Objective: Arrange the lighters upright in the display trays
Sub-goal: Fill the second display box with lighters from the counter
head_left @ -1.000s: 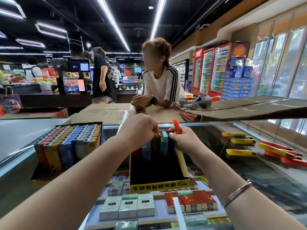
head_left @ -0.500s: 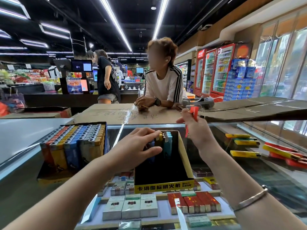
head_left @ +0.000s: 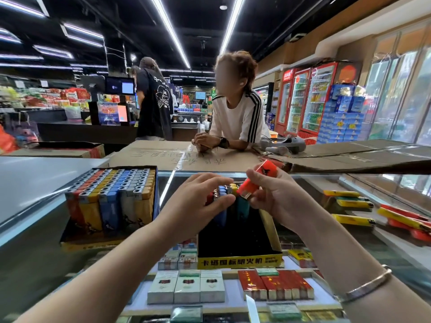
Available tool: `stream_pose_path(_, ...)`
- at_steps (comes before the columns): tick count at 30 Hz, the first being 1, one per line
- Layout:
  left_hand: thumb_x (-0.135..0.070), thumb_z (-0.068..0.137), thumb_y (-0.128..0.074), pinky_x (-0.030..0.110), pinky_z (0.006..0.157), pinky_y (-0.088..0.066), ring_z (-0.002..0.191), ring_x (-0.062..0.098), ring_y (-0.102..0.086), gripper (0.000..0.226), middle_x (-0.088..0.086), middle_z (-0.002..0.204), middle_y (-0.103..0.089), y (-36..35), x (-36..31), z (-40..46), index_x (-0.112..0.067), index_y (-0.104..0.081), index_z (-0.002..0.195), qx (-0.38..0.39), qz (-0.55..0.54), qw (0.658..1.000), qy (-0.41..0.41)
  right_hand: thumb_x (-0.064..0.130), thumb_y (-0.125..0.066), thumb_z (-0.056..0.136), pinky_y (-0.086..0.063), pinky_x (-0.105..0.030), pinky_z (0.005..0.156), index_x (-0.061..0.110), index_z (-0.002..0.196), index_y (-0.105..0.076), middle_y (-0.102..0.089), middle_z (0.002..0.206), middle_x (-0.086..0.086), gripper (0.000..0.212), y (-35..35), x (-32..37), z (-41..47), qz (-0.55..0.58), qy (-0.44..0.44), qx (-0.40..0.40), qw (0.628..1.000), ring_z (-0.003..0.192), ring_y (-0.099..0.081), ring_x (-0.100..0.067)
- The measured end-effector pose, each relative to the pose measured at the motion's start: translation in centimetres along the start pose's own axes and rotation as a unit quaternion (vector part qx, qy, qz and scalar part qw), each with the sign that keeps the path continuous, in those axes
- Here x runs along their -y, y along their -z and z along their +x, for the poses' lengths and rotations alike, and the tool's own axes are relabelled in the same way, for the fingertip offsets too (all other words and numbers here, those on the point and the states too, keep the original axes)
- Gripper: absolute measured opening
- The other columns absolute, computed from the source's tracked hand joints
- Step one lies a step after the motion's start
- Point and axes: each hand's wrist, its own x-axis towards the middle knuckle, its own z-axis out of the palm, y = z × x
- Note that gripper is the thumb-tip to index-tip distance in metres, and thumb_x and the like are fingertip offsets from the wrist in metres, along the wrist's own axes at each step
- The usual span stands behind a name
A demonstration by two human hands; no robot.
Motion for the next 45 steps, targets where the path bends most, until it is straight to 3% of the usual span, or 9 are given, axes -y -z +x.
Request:
stream_pose_path(6, -0.039, 0.08, -0.065, 0.021, 0.079, -0.049, 0.087, 0.0, -0.06, 0.013, -0.017, 0.086, -0.067, 0.6, -1.0, -0.1, -0.041, -0.059, 0.092, -0.06, -0.17, 0.982, 0.053, 0.012, -0.06, 0.076, -0.058, -0.032, 0.061, 0.007, 0.088, -0.055, -0.068, 0.081, -0.017, 0.014, -0.6, -0.5, 0.0, 0.057, 0.016, 0.122, 0.991, 0.07, -0.069, -0.028)
stream_pose_path(10, -0.018, 0.08, -0.068, 0.021, 0.078, -0.052, 0.084, 0.006, -0.066, 0.016, -0.01, 0.087, -0.071, 1.4, -1.0, 0.2, -0.031, -0.067, 0.09, -0.064, -0.307, 0.946, 0.082, 0.003, -0.06, 0.072, -0.059, -0.03, 0.061, 0.005, 0.084, -0.061, -0.07, 0.081, -0.019, 0.013, -0.7, -0.6, -0.1, 0.032, 0.05, 0.13, 0.99, 0.069, -0.071, -0.028)
stream_pose_path(14, -0.027, 0.069, -0.068, 0.014, 0.068, -0.05, 0.078, 0.006, -0.068, 0.025, -0.007, 0.085, -0.072, 2.3, -0.8, 0.3, -0.027, -0.064, 0.094, -0.093, -0.348, 0.929, 0.089, 0.003, -0.064, 0.07, -0.059, -0.029, 0.063, 0.001, 0.091, -0.063, -0.07, 0.084, -0.019, 0.021, -0.7, -0.8, -0.1, -0.015, 0.059, 0.138, 0.989, 0.071, -0.071, -0.026)
stream_pose_path(19, -0.021, 0.07, -0.066, 0.014, 0.062, -0.051, 0.071, 0.01, -0.069, 0.018, 0.0, 0.08, -0.073, 4.3, 0.2, 0.3, -0.021, -0.066, 0.088, -0.069, -0.355, 0.928, 0.087, -0.003, -0.058, 0.081, -0.055, -0.027, 0.064, 0.011, 0.076, -0.071, -0.07, 0.079, -0.009, 0.019, -0.1, -0.6, 0.3, -0.09, 0.15, 0.019, 0.984, 0.076, -0.065, -0.018)
stream_pose_path(25, -0.019, 0.073, -0.067, 0.013, 0.06, -0.051, 0.067, 0.004, -0.066, 0.017, -0.009, 0.079, -0.072, 5.2, 0.4, 0.1, -0.028, -0.067, 0.087, -0.006, -0.264, 0.962, 0.072, 0.008, -0.057, 0.087, -0.043, -0.024, 0.071, 0.019, 0.085, -0.068, -0.068, 0.088, 0.003, 0.016, 1.5, -0.6, 1.1, -0.202, 0.126, -0.123, 0.963, 0.086, -0.062, -0.007)
stream_pose_path(30, -0.012, 0.078, -0.07, 0.009, 0.055, -0.046, 0.063, 0.002, -0.063, 0.021, -0.012, 0.076, -0.07, 4.5, 0.6, -0.2, -0.032, -0.067, 0.086, 0.024, -0.166, 0.985, 0.045, 0.005, -0.05, 0.092, -0.045, -0.027, 0.069, 0.025, 0.099, -0.063, -0.061, 0.104, -0.001, 0.025, 1.6, -1.6, 1.6, -0.253, -0.022, -0.075, 0.964, 0.096, -0.056, -0.015)
stream_pose_path(33, -0.017, 0.077, -0.072, 0.021, 0.062, -0.053, 0.067, 0.008, -0.061, 0.022, -0.008, 0.08, -0.066, 4.1, 1.0, -0.2, -0.036, -0.067, 0.086, 0.021, -0.121, 0.992, 0.034, 0.005, -0.05, 0.092, -0.042, -0.024, 0.063, 0.027, 0.1, -0.062, -0.059, 0.103, 0.001, 0.026, 1.5, -1.7, 1.8, -0.256, -0.028, -0.068, 0.964, 0.094, -0.055, -0.012)
stream_pose_path(38, -0.024, 0.076, -0.072, 0.011, 0.065, -0.05, 0.073, -0.002, -0.059, 0.024, -0.018, 0.08, -0.062, 3.3, 1.3, -0.4, -0.036, -0.061, 0.093, 0.021, -0.019, 1.0, 0.005, 0.007, -0.052, 0.092, -0.043, -0.024, 0.063, 0.027, 0.1, -0.063, -0.058, 0.104, 0.002, 0.025, 1.7, -1.7, 1.8, -0.261, -0.029, -0.061, 0.963, 0.096, -0.053, -0.012)
stream_pose_path(45, -0.025, 0.075, -0.073, 0.023, 0.063, -0.055, 0.066, 0.003, -0.059, 0.012, -0.013, 0.084, -0.063, 3.0, 1.4, -0.4, -0.027, -0.064, 0.083, -0.001, 0.04, 0.999, -0.022, 0.005, -0.051, 0.092, -0.04, -0.024, 0.065, 0.027, 0.099, -0.061, -0.055, 0.101, 0.005, 0.025, 1.8, -1.6, 1.8, -0.269, -0.021, -0.054, 0.961, 0.095, -0.049, -0.008)
